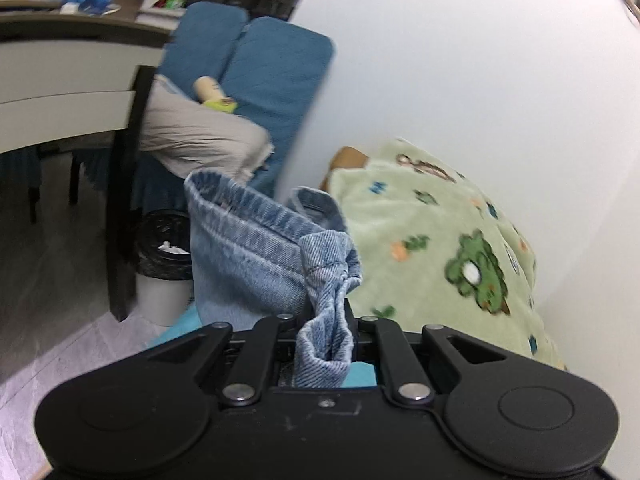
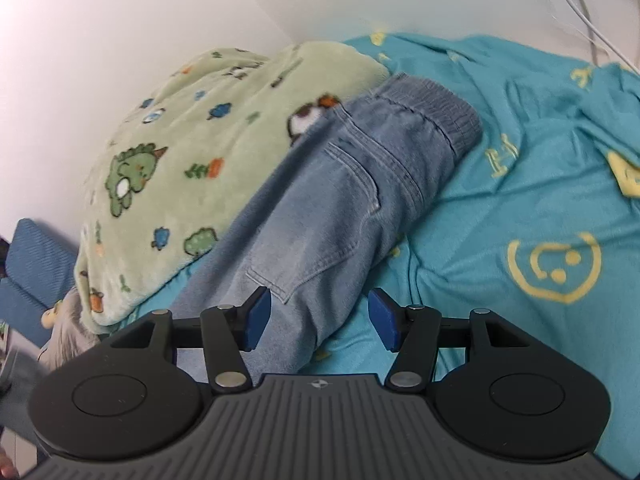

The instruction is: Fold clothes

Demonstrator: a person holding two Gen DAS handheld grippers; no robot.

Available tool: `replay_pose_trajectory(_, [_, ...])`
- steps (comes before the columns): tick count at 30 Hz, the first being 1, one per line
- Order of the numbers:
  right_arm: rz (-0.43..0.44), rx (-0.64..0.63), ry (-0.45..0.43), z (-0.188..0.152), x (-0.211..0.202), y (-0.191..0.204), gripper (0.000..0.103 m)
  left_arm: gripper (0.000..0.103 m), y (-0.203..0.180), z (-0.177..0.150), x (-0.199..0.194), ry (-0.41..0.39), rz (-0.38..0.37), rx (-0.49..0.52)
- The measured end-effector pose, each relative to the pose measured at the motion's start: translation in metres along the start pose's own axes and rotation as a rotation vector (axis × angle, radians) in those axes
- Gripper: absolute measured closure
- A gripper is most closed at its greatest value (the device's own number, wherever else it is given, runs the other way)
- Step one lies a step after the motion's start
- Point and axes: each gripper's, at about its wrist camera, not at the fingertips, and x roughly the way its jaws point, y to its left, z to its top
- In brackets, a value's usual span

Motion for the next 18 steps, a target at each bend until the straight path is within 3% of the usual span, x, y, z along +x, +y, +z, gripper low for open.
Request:
replay_pose_trajectory(5, [0.036, -0.030, 0.027, 0.002, 0.004, -0.003, 0.045, 0.095, -0.042, -0.059, 0.002, 0.037, -0.002, 0.058])
replay_pose_trajectory(13, [0.069, 0.004, 0.076, 0.001, 0.015, -0.013, 0.045, 0.094, -0.078, -0.170, 0.020, 0.160, -0.003, 0.313])
replay_pose_trajectory(18, [0.079, -0.025, 0.113, -0.006, 0.023, -0.009, 0.045, 0.091, -0.070, -0.193, 0.024, 0.219, -0.004, 0.373])
